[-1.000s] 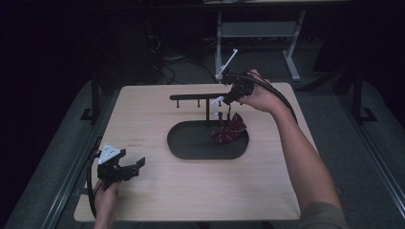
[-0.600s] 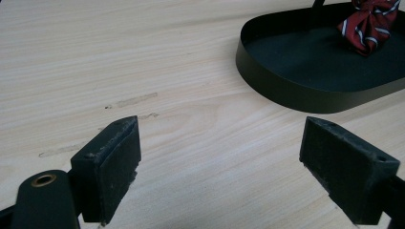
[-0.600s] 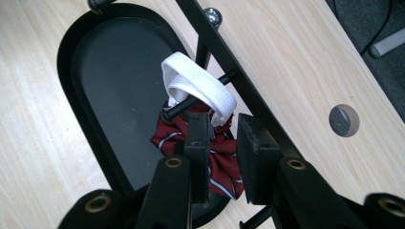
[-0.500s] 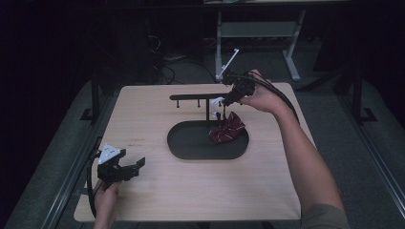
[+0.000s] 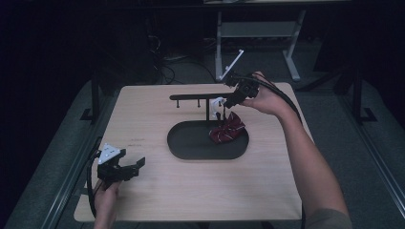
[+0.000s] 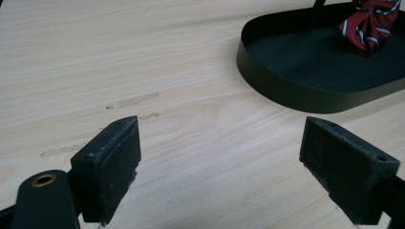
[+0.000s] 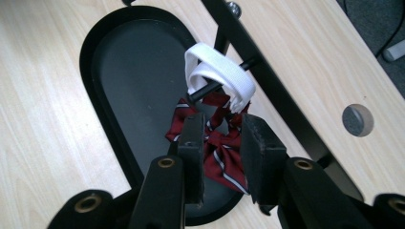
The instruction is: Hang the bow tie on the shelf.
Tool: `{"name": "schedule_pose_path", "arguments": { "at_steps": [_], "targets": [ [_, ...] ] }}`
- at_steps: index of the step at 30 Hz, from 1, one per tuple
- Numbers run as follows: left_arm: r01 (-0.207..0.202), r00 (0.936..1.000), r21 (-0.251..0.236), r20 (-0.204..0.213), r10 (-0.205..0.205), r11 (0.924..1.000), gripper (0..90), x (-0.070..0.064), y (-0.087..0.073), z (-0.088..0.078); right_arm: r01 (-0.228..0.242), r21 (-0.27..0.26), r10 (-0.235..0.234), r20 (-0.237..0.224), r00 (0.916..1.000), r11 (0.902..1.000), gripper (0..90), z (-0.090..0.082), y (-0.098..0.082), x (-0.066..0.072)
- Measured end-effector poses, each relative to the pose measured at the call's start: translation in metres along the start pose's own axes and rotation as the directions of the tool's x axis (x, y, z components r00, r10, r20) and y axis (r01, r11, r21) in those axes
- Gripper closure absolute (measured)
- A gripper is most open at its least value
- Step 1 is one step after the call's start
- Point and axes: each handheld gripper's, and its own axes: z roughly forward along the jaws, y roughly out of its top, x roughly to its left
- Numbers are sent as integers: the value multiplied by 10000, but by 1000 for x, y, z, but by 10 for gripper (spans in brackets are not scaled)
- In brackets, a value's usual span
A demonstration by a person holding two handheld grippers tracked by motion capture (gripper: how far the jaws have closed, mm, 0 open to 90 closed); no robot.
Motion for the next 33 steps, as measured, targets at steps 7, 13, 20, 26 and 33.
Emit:
{"name": "schedule_pose_path", "arguments": {
  "at_steps": [7,13,20,26,33],
  "targets": [
    [-33,10000,27,-2,33,10000,135,0,0,0,-54,-162,52,-124,9999,9999,684,0,-6,1],
    [-34,10000,6,2,34,10000,135,0,0,0,-165,-200,161,-211,9996,9997,678,1,-10,1],
    [25,10000,-29,-1,-25,10000,135,-1,0,0,-249,-291,239,-339,9991,9993,670,3,-16,1],
    [38,10000,-21,-7,-38,10000,136,-1,0,0,-218,-433,202,-379,9991,9988,668,3,-18,2],
    [-67,10000,0,4,67,10000,135,-2,0,0,-282,-495,259,-446,9987,9984,662,4,-21,4]
  ]
}}
